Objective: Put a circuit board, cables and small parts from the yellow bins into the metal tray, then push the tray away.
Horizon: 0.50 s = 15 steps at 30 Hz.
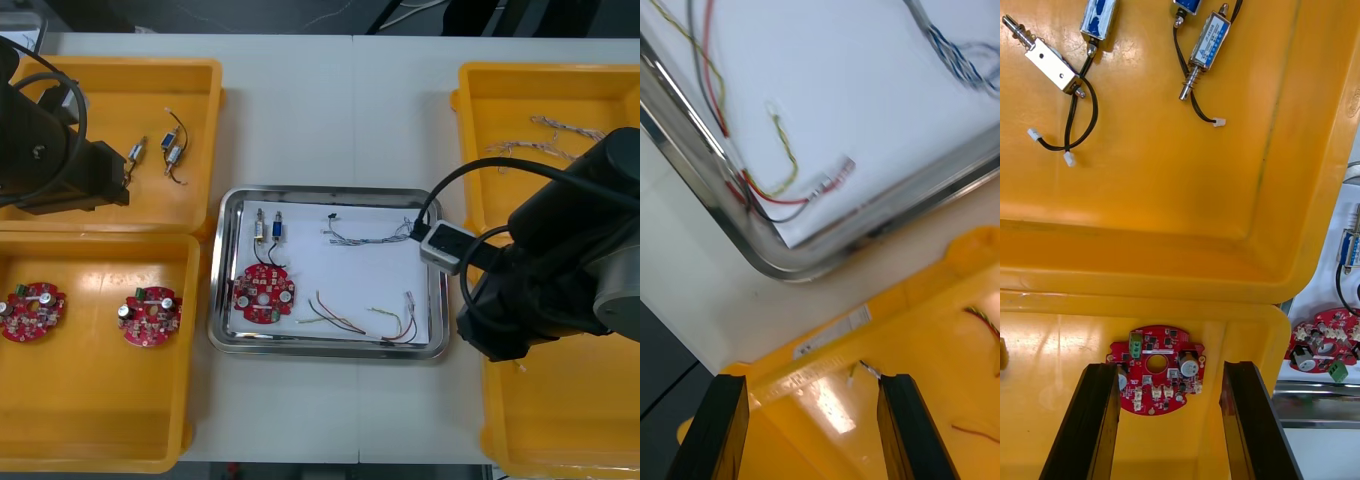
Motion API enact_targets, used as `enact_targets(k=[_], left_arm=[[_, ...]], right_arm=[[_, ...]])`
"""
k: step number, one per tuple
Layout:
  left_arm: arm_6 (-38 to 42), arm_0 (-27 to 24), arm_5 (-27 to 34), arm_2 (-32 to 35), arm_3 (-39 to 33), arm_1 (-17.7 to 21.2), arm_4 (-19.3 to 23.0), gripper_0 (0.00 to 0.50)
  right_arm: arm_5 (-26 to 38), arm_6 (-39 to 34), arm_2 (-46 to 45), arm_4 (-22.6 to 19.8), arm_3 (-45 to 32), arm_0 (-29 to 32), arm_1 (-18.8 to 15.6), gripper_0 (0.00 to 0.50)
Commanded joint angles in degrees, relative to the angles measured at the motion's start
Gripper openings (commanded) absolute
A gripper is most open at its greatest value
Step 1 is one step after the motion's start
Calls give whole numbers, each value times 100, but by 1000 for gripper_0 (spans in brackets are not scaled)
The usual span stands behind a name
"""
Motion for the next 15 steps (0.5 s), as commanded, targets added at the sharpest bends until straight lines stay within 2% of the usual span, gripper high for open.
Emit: enact_targets(k=[1, 14, 15], left_arm=[[301, 23, 35, -68, -181, 232, 43, 396], [301, 23, 35, -68, -181, 232, 43, 396], [301, 23, 35, -68, -181, 232, 43, 444]], right_arm=[[-40, 288, 529, 105, 154, -557, 432, 500], [-893, 640, 2226, 1151, 997, -1524, 1135, 500], [-990, 675, 2340, 1239, 1077, -1559, 1188, 500]])
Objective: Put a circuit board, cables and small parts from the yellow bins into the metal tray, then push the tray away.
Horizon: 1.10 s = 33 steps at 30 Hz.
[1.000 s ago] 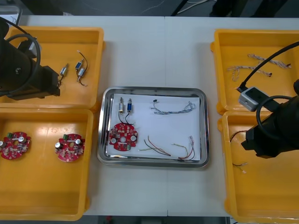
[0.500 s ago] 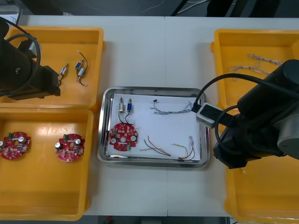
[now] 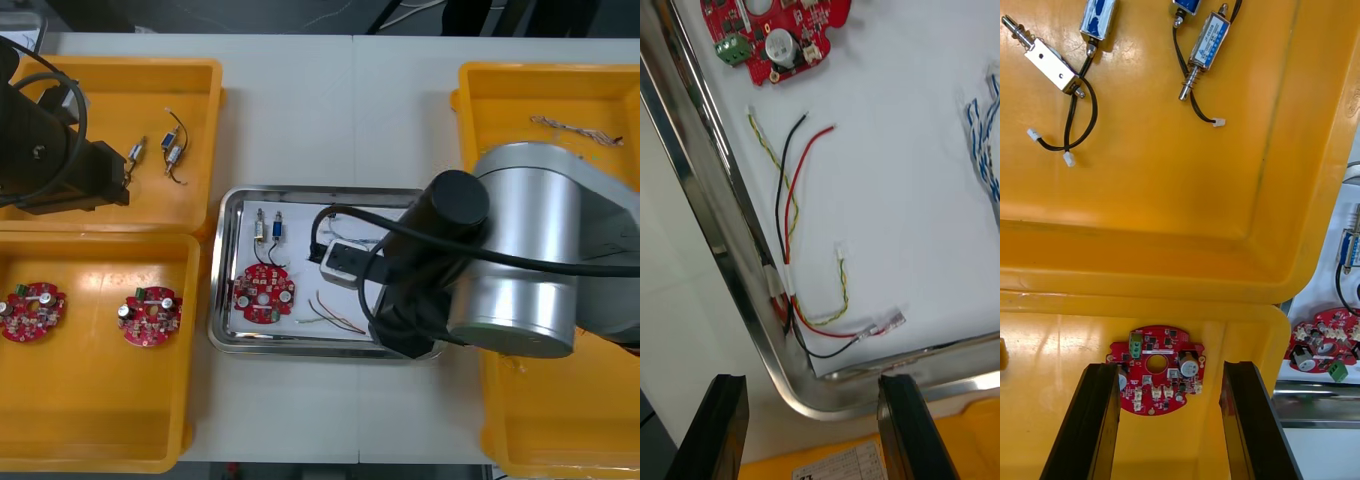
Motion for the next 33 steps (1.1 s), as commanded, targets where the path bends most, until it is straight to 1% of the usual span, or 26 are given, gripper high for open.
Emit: enact_targets(k=[1, 5, 10, 18, 24, 33], left_arm=[[301, 22, 35, -68, -174, 230, 43, 500], [301, 22, 35, -68, -174, 230, 43, 500], [301, 22, 35, -68, -174, 230, 43, 500], [301, 22, 35, -68, -174, 230, 43, 500], [301, 22, 35, -68, -174, 230, 43, 500], [301, 22, 35, -68, -174, 230, 43, 500]], right_arm=[[-384, 340, 541, 323, 244, -406, 335, 500], [-683, 446, 884, 604, 402, -511, 423, 500], [-1105, 542, 1429, 1132, 587, -608, 476, 500], [-1492, 604, 2106, 1694, 719, -722, 528, 500], [-1483, 551, 2343, 1782, 719, -722, 590, 500], [-1474, 419, 2747, 2134, 719, -687, 625, 500]])
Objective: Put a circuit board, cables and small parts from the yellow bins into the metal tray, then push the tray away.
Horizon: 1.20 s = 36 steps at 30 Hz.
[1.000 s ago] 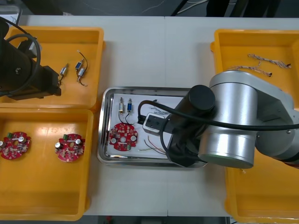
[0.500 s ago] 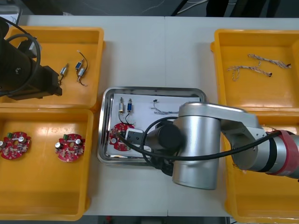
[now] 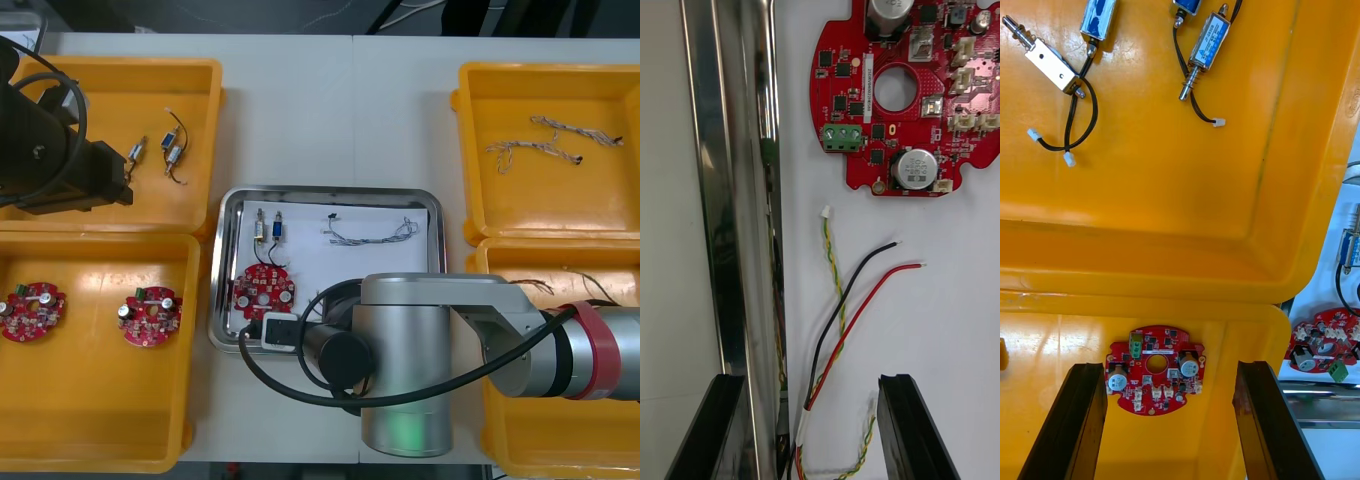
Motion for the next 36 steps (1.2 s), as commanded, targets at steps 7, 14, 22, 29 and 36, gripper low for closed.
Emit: enact_targets(k=[7, 14, 22, 29, 36], left_arm=[[301, 22, 35, -68, -171, 230, 43, 500], [301, 22, 35, -68, -171, 230, 43, 500], [301, 22, 35, -68, -171, 230, 43, 500], [301, 22, 35, -68, -171, 230, 43, 500], [301, 22, 35, -68, -171, 230, 43, 500]], right_arm=[[-7, -37, 388, 336, -53, -54, 246, 500], [-7, -72, 441, 336, 149, -28, 378, 500], [28, -72, 529, 336, 369, -19, 466, 500], [81, -98, 590, 328, 404, -19, 466, 500], [81, -98, 617, 205, 518, -19, 501, 484]])
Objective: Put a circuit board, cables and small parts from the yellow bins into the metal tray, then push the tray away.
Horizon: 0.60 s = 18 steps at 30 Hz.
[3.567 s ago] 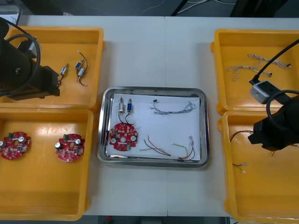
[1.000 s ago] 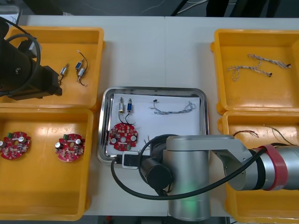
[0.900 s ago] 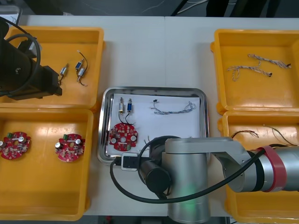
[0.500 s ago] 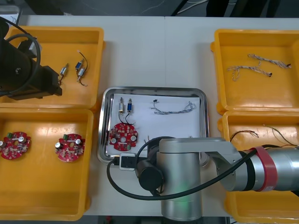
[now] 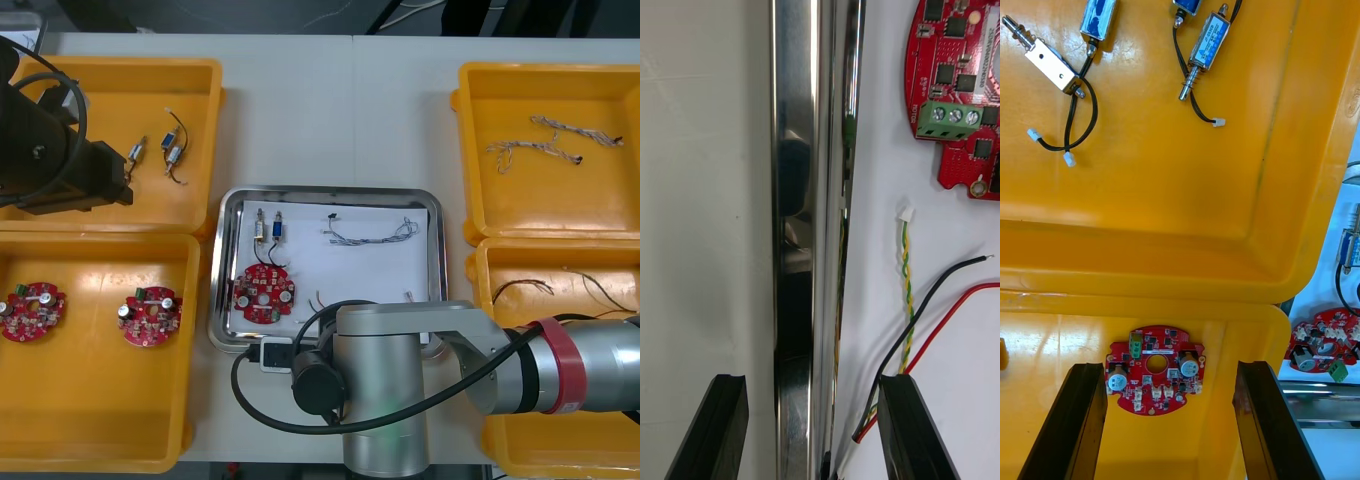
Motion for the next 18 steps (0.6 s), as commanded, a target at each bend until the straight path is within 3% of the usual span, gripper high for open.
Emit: enact_targets(k=[1, 2, 4, 5, 6, 7, 8, 18], left_arm=[[301, 22, 35, -68, -170, 230, 42, 500], [301, 22, 35, -68, -170, 230, 42, 500], [301, 22, 35, -68, -170, 230, 42, 500], [301, 22, 35, -68, -170, 230, 42, 500], [301, 22, 35, -68, -170, 230, 42, 500], [301, 22, 35, -68, -170, 230, 42, 500], [301, 22, 35, -68, -170, 230, 42, 500], [301, 22, 35, -68, -170, 230, 42, 500]], right_arm=[[34, -95, 93, -60, 15, -20, 169, 484], [34, -95, 84, -51, 15, -20, 177, 377], [25, -86, 84, -60, 23, -29, 186, 347], [34, -95, 84, -60, 23, -29, 186, 242], [34, -95, 93, -60, 23, -29, 195, 94], [34, -95, 93, -60, 23, -29, 195, 94], [34, -95, 84, -60, 23, -29, 186, 8], [34, -104, 84, -34, 23, -99, 98, 0]])
